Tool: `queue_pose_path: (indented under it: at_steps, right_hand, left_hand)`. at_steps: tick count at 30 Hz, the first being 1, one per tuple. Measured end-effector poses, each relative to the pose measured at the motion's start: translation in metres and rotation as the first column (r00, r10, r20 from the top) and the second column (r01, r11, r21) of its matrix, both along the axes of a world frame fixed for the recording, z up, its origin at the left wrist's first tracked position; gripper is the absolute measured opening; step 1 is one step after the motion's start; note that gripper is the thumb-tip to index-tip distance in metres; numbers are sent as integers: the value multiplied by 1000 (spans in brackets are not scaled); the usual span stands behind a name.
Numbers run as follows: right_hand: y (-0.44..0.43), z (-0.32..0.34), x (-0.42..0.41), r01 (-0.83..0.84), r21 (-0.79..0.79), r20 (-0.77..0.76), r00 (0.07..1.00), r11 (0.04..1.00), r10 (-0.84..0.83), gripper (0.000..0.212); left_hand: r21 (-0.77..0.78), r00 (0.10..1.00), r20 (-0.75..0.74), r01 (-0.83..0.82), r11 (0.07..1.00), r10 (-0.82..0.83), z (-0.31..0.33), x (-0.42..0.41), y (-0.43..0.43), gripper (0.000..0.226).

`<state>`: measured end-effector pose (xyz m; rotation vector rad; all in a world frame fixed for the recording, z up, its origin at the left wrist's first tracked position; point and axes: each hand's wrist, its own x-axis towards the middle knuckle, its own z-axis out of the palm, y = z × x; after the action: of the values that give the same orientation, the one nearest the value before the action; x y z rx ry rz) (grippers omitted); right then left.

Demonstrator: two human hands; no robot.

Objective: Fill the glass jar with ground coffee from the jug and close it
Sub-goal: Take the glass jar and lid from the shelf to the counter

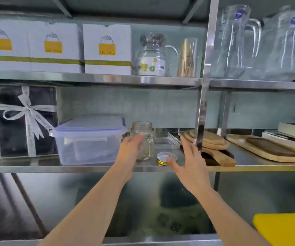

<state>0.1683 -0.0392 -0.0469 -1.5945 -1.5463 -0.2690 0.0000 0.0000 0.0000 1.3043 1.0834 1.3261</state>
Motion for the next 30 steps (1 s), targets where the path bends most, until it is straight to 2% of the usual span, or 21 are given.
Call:
queue_pose_path:
  at_steps: [2,6,8,11,14,17,21,25,30]
  right_hand:
    - [11,-9,2,-16,-10,23,1000,1000,17,79]
    - [29,-28,5,-33,-51,-7,999,998,32,77]
    - [34,-34,7,-57,-35,-20,998,998,56,76]
    - [40,-40,7,-81,-30,-57,995,996,80,77]
    - [48,-39,8,-75,-34,-83,994,997,72,78]
    - [56,-34,7,-31,-56,-87,996,998,26,81]
    - [70,-33,5,8,-112,-126,992,994,-22,86]
    - [83,-35,1,22,-180,-154,987,983,-50,91]
    - [88,-35,-5,47,-127,-221,973,991,-74,81]
  left_hand:
    - [-16,996,61,63,998,-62,-6,5,11,38]
    - [-84,990,58,131,988,-127,-12,23,20,48]
    - [-109,989,38,144,984,-141,-13,30,21,38]
    - [-45,990,-7,143,989,-143,-16,37,26,20]
    - [-43,992,-80,91,995,-94,-18,37,25,27]
    - [38,988,-141,69,997,-63,-21,37,24,37]
    - [109,970,-240,-7,994,34,-24,35,24,38]
    - [105,964,-210,-141,984,161,-21,29,23,50]
    - [48,959,-192,-202,978,207,-17,24,18,47]
